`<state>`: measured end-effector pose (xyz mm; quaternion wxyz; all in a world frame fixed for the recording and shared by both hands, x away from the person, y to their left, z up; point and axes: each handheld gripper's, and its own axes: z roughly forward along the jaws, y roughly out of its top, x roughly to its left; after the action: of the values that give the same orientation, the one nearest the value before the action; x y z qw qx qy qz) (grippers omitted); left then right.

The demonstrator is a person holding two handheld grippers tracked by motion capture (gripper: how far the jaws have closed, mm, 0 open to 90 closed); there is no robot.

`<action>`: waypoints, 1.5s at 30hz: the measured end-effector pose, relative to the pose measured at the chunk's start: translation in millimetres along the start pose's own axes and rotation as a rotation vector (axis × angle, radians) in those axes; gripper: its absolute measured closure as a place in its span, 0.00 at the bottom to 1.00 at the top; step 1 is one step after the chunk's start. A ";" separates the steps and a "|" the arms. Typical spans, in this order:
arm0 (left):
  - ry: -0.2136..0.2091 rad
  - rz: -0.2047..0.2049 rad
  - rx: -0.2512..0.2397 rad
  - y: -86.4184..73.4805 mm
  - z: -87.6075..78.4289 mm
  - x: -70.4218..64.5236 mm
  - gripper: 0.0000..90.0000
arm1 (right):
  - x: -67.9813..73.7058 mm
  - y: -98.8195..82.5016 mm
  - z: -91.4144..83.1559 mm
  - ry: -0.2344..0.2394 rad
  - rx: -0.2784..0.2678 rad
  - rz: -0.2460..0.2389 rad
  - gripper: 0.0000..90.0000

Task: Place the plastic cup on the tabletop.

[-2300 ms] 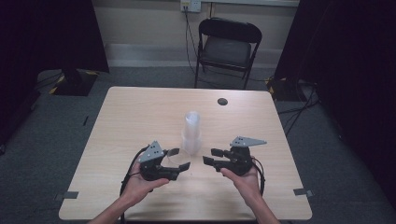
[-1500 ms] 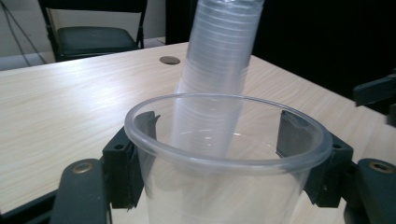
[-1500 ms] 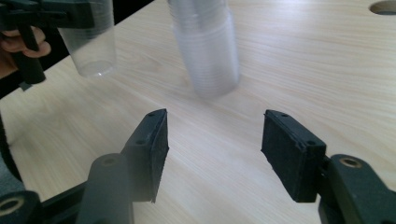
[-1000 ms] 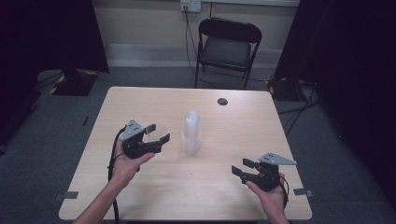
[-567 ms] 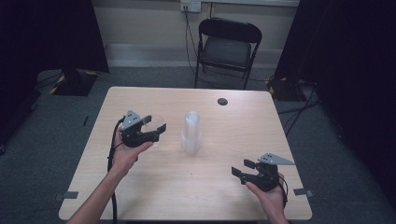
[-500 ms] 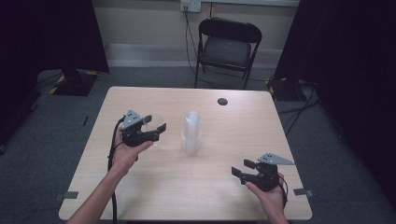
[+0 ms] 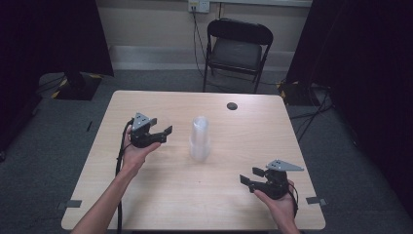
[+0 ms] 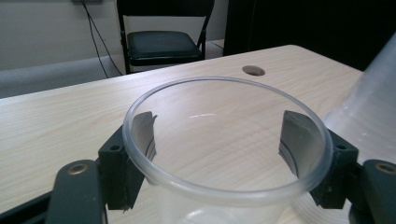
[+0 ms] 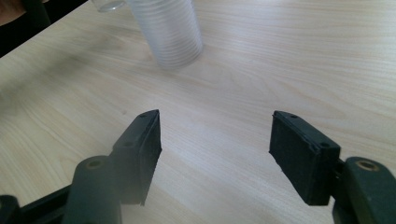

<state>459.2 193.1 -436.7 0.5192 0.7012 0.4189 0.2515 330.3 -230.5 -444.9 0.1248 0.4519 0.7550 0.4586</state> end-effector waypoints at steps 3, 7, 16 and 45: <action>0.000 0.015 0.012 -4.3 7.6 1.0 0.30 | -0.6 0.2 -0.1 0.001 -0.002 0.004 0.38; -0.002 0.017 0.019 -6.9 12.0 2.0 0.30 | -2.3 0.4 -0.9 -0.002 -0.006 0.007 0.38; 0.009 0.009 0.042 -14.3 21.4 7.2 0.29 | -3.2 0.4 -0.9 -0.001 -0.007 0.016 0.38; -0.025 -0.006 0.136 -21.6 23.0 9.0 0.19 | -2.0 0.5 0.5 0.015 -0.008 0.013 0.39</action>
<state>475.0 191.2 -465.5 0.4760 0.7368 0.4306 0.2123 332.0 -231.8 -445.2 0.1177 0.4528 0.7511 0.4657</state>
